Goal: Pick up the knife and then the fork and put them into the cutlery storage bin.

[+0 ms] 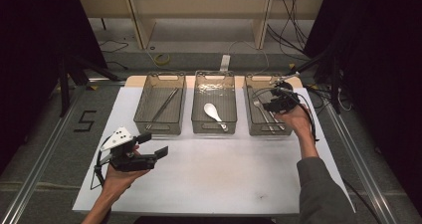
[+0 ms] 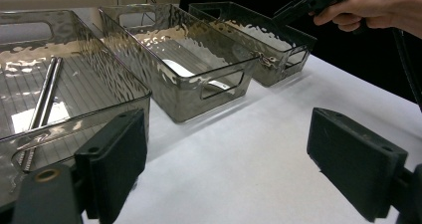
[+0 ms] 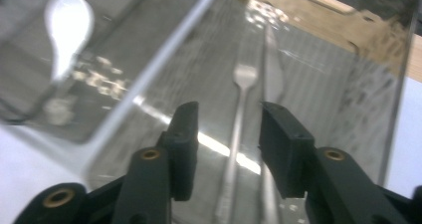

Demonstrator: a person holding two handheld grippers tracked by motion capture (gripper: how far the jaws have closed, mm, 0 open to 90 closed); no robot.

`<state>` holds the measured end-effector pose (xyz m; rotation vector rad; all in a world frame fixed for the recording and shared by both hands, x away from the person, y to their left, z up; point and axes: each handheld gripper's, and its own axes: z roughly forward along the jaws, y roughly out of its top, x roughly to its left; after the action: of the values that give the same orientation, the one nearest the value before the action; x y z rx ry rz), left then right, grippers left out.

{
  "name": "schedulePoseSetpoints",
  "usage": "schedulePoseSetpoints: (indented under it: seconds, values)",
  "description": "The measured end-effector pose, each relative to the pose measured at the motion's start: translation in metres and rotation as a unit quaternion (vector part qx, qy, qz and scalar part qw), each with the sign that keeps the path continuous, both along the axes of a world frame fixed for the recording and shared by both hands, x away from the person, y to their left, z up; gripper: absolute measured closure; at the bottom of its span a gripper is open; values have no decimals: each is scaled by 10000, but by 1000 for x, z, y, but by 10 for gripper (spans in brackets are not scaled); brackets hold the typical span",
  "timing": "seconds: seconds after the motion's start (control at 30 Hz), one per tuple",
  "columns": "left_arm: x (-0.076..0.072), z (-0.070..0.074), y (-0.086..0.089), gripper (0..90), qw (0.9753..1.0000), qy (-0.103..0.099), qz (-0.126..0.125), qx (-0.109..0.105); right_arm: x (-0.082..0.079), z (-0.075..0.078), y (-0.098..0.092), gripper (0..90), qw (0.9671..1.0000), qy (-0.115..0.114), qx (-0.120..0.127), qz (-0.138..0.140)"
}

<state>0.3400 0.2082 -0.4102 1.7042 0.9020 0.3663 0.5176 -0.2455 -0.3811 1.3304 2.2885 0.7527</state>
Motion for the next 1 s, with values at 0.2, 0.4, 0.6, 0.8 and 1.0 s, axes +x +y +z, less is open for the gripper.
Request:
schedulePoseSetpoints:
  seconds: [0.2,0.4,0.6,0.8,1.0]
  values:
    - [0,0,1,153,10000,26,-5,-55,-18,9,9,485,9992,-155,299,205]
    - [1,0,1,153,10000,51,-29,-76,-42,14,16,429,9955,-376,810,318]
    - [1,0,1,153,9999,59,-43,-87,-65,18,25,378,9910,-570,1106,489]
    - [1,0,1,153,9999,61,-54,-90,-82,16,28,332,9867,-684,1355,575]
    - [2,-1,1,154,9999,80,-42,-99,-95,7,27,317,9843,-762,1480,583]
